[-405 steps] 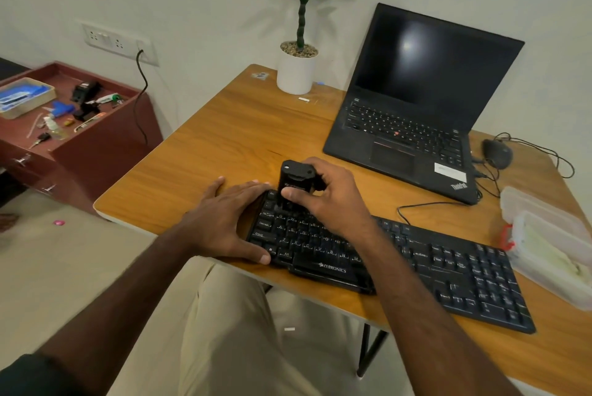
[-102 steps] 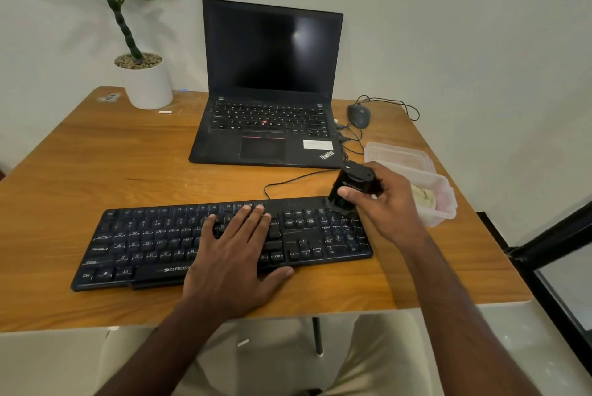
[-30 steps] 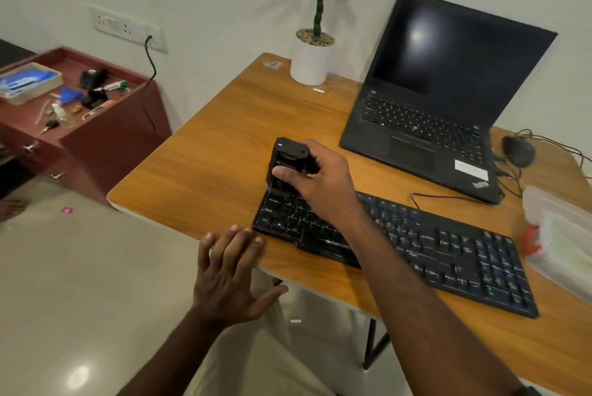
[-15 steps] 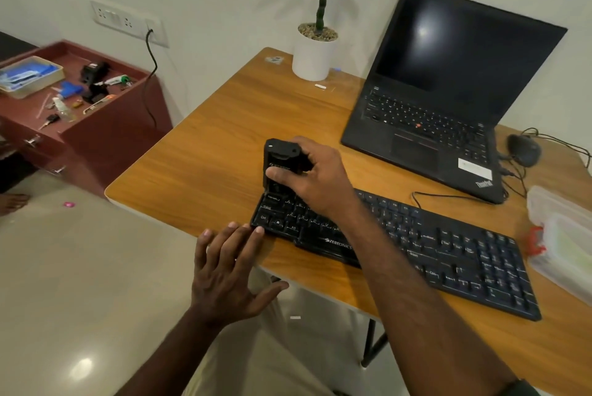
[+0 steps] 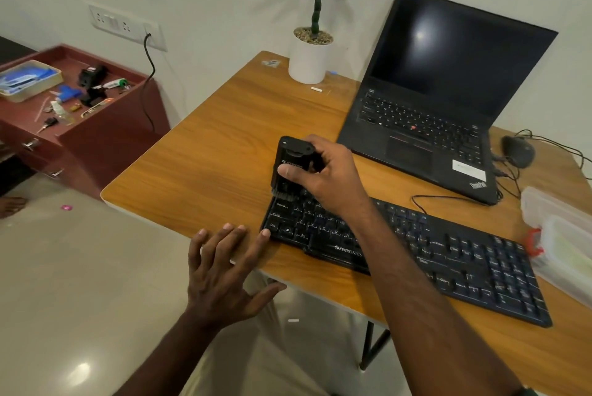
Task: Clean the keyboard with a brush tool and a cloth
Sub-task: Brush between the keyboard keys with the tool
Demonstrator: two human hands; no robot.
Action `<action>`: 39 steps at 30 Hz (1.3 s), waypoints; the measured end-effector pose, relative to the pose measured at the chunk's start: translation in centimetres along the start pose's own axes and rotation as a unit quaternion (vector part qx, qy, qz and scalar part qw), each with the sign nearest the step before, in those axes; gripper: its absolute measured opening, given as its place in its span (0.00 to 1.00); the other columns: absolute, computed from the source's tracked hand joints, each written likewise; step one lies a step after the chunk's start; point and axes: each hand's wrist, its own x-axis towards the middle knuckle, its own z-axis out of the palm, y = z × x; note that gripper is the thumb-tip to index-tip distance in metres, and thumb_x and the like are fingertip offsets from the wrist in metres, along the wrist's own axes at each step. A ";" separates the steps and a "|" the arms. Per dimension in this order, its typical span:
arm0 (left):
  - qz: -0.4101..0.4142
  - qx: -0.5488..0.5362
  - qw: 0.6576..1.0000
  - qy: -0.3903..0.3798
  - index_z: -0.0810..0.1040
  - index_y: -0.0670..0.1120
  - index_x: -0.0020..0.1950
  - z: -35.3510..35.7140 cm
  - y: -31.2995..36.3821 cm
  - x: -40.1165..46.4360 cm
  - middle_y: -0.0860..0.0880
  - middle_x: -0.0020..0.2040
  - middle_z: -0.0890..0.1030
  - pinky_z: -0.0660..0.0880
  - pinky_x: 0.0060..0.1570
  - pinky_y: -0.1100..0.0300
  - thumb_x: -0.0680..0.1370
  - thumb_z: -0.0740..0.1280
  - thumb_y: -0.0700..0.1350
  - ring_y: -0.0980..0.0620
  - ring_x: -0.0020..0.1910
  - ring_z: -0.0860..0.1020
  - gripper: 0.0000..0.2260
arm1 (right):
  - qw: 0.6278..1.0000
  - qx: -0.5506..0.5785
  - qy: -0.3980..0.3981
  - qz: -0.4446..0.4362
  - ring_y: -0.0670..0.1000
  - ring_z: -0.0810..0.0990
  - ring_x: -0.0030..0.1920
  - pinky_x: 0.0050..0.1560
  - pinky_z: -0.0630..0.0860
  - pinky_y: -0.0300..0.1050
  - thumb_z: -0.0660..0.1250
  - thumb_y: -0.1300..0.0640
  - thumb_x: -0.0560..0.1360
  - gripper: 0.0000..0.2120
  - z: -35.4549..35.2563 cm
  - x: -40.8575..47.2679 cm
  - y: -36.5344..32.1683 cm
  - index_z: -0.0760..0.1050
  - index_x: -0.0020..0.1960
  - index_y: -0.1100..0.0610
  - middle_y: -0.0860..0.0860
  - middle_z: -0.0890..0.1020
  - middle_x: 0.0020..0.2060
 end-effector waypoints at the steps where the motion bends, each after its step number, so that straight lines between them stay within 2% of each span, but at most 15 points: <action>1: -0.004 0.000 1.000 -0.001 0.73 0.49 0.71 0.0 0.1 0.1 0.42 0.64 0.74 0.63 0.68 0.40 0.68 0.68 0.72 0.40 0.65 0.73 0.38 | 1.000 -0.003 -0.006 -0.002 0.49 0.80 0.42 0.43 0.77 0.44 0.77 0.57 0.72 0.08 0.2 -0.2 0.1 0.79 0.49 0.53 0.46 0.81 0.41; 5: -0.005 -0.001 1.000 -0.002 0.73 0.49 0.71 -0.1 0.2 0.0 0.41 0.64 0.74 0.63 0.69 0.39 0.69 0.68 0.71 0.39 0.65 0.72 0.38 | 0.999 -0.033 -0.023 0.015 0.45 0.79 0.42 0.43 0.77 0.40 0.78 0.56 0.72 0.09 -0.8 -0.7 0.1 0.80 0.50 0.54 0.45 0.82 0.41; 7: -0.006 -0.001 1.000 -0.002 0.73 0.48 0.71 -0.1 0.2 0.0 0.41 0.63 0.75 0.63 0.68 0.39 0.69 0.69 0.70 0.39 0.65 0.73 0.37 | 0.998 -0.049 -0.036 0.035 0.42 0.79 0.41 0.42 0.76 0.37 0.78 0.56 0.71 0.09 -2.4 -1.0 0.2 0.80 0.48 0.51 0.44 0.82 0.40; 10: -0.013 -0.003 1.000 -0.002 0.73 0.48 0.71 0.0 0.4 0.1 0.41 0.63 0.74 0.63 0.69 0.39 0.69 0.69 0.70 0.39 0.65 0.72 0.37 | 0.997 -0.056 -0.034 0.031 0.42 0.79 0.39 0.42 0.75 0.38 0.78 0.57 0.70 0.09 -3.7 -1.1 -0.1 0.79 0.44 0.48 0.43 0.81 0.38; 13: -0.013 -0.005 1.000 -0.002 0.73 0.48 0.71 0.0 0.4 0.0 0.41 0.64 0.73 0.63 0.68 0.38 0.69 0.69 0.70 0.39 0.66 0.72 0.38 | 1.000 -0.028 0.005 0.008 0.49 0.82 0.43 0.43 0.80 0.45 0.78 0.56 0.71 0.09 -2.0 -0.6 -0.5 0.80 0.48 0.53 0.48 0.83 0.41; 16: -0.008 -0.001 1.000 -0.009 0.72 0.47 0.71 -0.2 0.4 0.0 0.41 0.64 0.74 0.63 0.68 0.37 0.69 0.68 0.70 0.39 0.65 0.72 0.38 | 0.999 -0.036 -0.006 -0.007 0.52 0.82 0.44 0.45 0.80 0.50 0.77 0.56 0.71 0.12 0.1 -0.4 -0.3 0.80 0.51 0.58 0.51 0.83 0.43; 21: -0.005 0.004 1.000 -0.024 0.73 0.48 0.72 -0.8 0.3 0.1 0.39 0.62 0.77 0.63 0.69 0.38 0.70 0.69 0.70 0.39 0.66 0.72 0.37 | 0.999 -0.029 -0.009 0.028 0.44 0.80 0.42 0.42 0.74 0.36 0.78 0.57 0.71 0.10 -2.3 -2.0 0.8 0.80 0.50 0.55 0.46 0.82 0.41; 24: -0.015 -0.014 0.999 -0.034 0.73 0.47 0.71 -1.1 0.7 0.3 0.39 0.61 0.77 0.62 0.69 0.38 0.68 0.68 0.72 0.39 0.66 0.73 0.40 | 0.999 -0.014 0.006 0.036 0.54 0.79 0.41 0.40 0.76 0.47 0.78 0.58 0.72 0.10 -4.6 -3.2 1.2 0.80 0.50 0.59 0.56 0.82 0.42; 25: -0.021 -0.027 0.998 -0.046 0.73 0.46 0.70 -1.4 0.9 0.6 0.40 0.61 0.77 0.62 0.68 0.37 0.67 0.67 0.73 0.39 0.65 0.73 0.41 | 0.999 -0.010 0.011 0.033 0.56 0.79 0.42 0.40 0.76 0.47 0.77 0.59 0.72 0.10 -4.9 -3.4 1.1 0.80 0.50 0.59 0.57 0.82 0.42; 27: -0.035 -0.063 0.995 -0.073 0.75 0.43 0.68 -2.4 1.6 1.8 0.41 0.61 0.78 0.62 0.67 0.37 0.66 0.66 0.74 0.40 0.63 0.75 0.42 | 0.999 -0.004 0.027 0.026 0.54 0.80 0.42 0.40 0.76 0.43 0.77 0.58 0.72 0.10 -4.9 -3.4 0.8 0.80 0.50 0.58 0.54 0.82 0.42; 30: -0.103 -0.086 0.981 -0.139 0.75 0.43 0.69 -3.2 2.9 4.9 0.45 0.67 0.76 0.65 0.67 0.41 0.74 0.60 0.71 0.45 0.63 0.75 0.37 | 0.998 -0.005 0.053 0.014 0.48 0.81 0.42 0.42 0.77 0.37 0.77 0.58 0.72 0.10 -3.6 -2.5 0.0 0.80 0.51 0.58 0.50 0.83 0.43; 33: -0.187 -0.077 0.961 -0.190 0.70 0.46 0.74 -2.7 4.1 7.5 0.50 0.71 0.75 0.62 0.71 0.41 0.76 0.55 0.71 0.50 0.70 0.72 0.36 | 0.999 -0.023 0.028 -0.011 0.46 0.80 0.42 0.42 0.76 0.39 0.77 0.57 0.72 0.11 -1.5 -1.6 -0.2 0.81 0.52 0.58 0.48 0.82 0.43; 35: -0.213 -0.072 0.950 -0.218 0.70 0.47 0.75 -2.3 4.6 8.1 0.50 0.72 0.75 0.59 0.73 0.40 0.76 0.53 0.73 0.51 0.74 0.68 0.38 | 0.999 -0.042 0.006 -0.020 0.45 0.80 0.42 0.43 0.76 0.41 0.77 0.56 0.72 0.12 -0.7 -1.4 -0.1 0.81 0.53 0.57 0.46 0.83 0.43; 37: -0.213 -0.059 0.950 -0.221 0.71 0.46 0.74 -2.0 4.7 8.0 0.50 0.71 0.76 0.59 0.73 0.40 0.75 0.54 0.73 0.51 0.74 0.68 0.39 | 0.998 -0.058 -0.007 -0.010 0.46 0.81 0.44 0.44 0.78 0.42 0.77 0.54 0.72 0.12 -1.1 -1.6 0.1 0.81 0.53 0.56 0.46 0.83 0.44; 39: -0.214 -0.049 0.953 -0.207 0.74 0.45 0.71 -2.0 4.7 7.9 0.50 0.68 0.78 0.61 0.72 0.41 0.74 0.57 0.72 0.51 0.72 0.71 0.37 | 0.997 -0.067 -0.021 0.018 0.44 0.81 0.44 0.43 0.76 0.38 0.78 0.54 0.71 0.11 -2.5 -2.0 0.2 0.81 0.51 0.53 0.45 0.83 0.43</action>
